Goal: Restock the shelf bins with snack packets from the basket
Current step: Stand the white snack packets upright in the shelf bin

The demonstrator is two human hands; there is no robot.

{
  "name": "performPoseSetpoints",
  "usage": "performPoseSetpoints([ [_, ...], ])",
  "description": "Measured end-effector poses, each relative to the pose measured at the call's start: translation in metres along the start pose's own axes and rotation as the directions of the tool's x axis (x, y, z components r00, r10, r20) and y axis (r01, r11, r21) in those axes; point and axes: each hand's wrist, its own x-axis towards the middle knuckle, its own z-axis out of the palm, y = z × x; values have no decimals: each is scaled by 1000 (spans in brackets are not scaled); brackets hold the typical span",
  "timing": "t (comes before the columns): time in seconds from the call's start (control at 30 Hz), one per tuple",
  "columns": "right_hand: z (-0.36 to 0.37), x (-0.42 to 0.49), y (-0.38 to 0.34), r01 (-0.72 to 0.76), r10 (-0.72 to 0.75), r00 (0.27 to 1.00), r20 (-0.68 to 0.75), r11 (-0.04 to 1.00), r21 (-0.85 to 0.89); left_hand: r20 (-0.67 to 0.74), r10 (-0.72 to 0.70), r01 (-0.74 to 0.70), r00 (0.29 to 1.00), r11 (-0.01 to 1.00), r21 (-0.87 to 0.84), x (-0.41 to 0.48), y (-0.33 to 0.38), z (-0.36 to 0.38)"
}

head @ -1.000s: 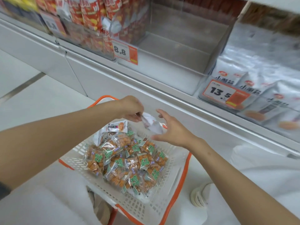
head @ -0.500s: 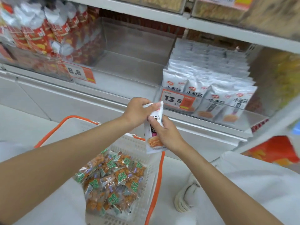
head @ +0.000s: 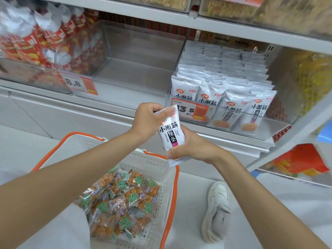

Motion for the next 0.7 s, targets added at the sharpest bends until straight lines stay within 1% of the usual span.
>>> performPoseSetpoints([
  [0.1, -11, -8, -4, -22, 24, 999, 45, 999, -42, 26, 28, -28, 999, 1000, -2, 1, 13, 3],
  [0.17, -18, -15, -7, -12, 13, 1000, 28, 999, -41, 18, 62, -62, 998, 998, -2, 5, 26, 8],
  [0.27, -30, -27, -9, 4, -7, 998, -66, 999, -53, 38, 128, -128, 991, 992, -12, 12, 44, 19],
  [0.33, -40, -37, -14, 9, -16, 990, -139, 999, -49, 75, 178, -181, 981, 983, 29, 17, 55, 31],
  [0.4, -55, -48, -18, 30, -39, 966, -254, 999, -38, 125, 237, -249, 963, 965, 84, 19, 75, 45],
  [0.47, -72, -62, -23, 70, -75, 924, -375, 997, -27, 164, 300, -318, 940, 943, 98, 20, 103, 60],
  [0.5, -83, -69, -25, 90, -105, 893, -437, 994, -55, 178, 334, -352, 926, 933, 80, 21, 118, 67],
  [0.57, -102, -88, -29, 107, -162, 805, -571, 986, -129, 229, 389, -404, 892, 914, 23, 24, 148, 82],
  [0.63, -121, -107, -30, 156, -197, 708, -679, 980, -122, 304, 423, -439, 854, 898, -16, 29, 172, 96],
  [0.7, -138, -120, -28, 204, -233, 618, -751, 970, -133, 380, 441, -471, 813, 882, -16, 35, 189, 112],
])
